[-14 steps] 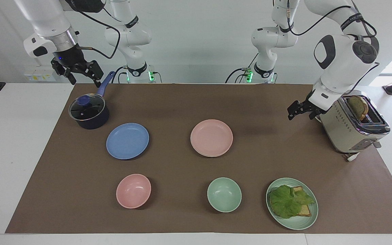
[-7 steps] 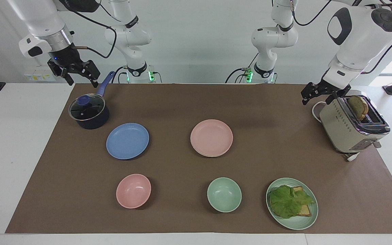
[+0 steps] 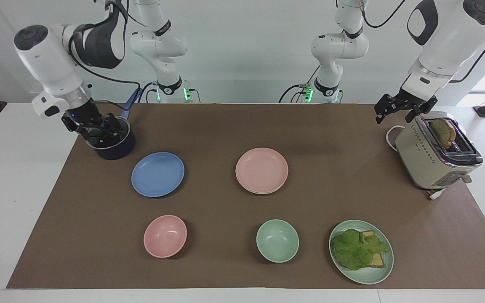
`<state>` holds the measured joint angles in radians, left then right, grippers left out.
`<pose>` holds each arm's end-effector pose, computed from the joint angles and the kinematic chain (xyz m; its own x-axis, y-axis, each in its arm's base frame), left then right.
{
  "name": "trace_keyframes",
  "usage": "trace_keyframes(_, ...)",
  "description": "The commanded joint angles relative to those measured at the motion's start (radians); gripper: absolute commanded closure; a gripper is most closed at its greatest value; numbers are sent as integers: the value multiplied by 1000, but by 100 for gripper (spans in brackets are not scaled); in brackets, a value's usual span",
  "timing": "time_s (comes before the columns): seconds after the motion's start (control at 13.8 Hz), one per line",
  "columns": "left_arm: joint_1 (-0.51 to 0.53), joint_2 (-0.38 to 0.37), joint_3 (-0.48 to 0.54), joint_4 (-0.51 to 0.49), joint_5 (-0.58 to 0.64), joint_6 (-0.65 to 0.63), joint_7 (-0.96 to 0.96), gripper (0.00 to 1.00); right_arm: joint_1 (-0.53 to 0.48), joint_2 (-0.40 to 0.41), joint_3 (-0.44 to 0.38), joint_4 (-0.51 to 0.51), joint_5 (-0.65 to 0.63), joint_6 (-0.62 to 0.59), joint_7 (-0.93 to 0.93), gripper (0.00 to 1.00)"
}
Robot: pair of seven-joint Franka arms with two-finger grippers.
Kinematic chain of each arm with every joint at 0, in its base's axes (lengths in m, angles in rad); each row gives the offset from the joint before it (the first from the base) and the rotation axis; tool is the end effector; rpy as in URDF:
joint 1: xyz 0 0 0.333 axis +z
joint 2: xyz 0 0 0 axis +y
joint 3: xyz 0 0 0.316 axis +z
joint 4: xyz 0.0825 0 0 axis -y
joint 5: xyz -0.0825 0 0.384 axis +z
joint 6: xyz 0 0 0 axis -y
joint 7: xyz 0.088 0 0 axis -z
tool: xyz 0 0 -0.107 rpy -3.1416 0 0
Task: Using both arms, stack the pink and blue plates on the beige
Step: 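Reach the right gripper to the rim of the blue plate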
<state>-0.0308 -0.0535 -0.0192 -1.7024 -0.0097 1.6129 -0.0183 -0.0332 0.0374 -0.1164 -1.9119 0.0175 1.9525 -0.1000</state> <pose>0.5381 -0.0282 0.5951 0.9989 -0.0312 -0.0362 -0.0309 -0.9995 0.0080 0.5638 -0.0831 0.4739 0.9984 -0.0560 0.0046 -0.0559 -0.9984 -0.0115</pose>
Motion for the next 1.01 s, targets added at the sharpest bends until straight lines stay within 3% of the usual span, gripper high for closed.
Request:
trace_keyframes(0.0, 9, -9, -4, 9, 13, -24, 3, 0, -7, 56, 4, -56, -1, 127, -23, 0)
trace_keyframes(0.43, 11, -9, -2, 10, 13, -19, 3, 0, 4, 214, 7, -116, 21, 338, -41, 0)
trace_keyframes(0.79, 11, -9, -2, 10, 13, -19, 3, 0, 6, 225, 8, -145, 48, 349, -61, 0)
trace_keyframes(0.94, 11, -9, -2, 10, 13, -19, 3, 0, 7, 225, 9, -154, 62, 348, -64, 14)
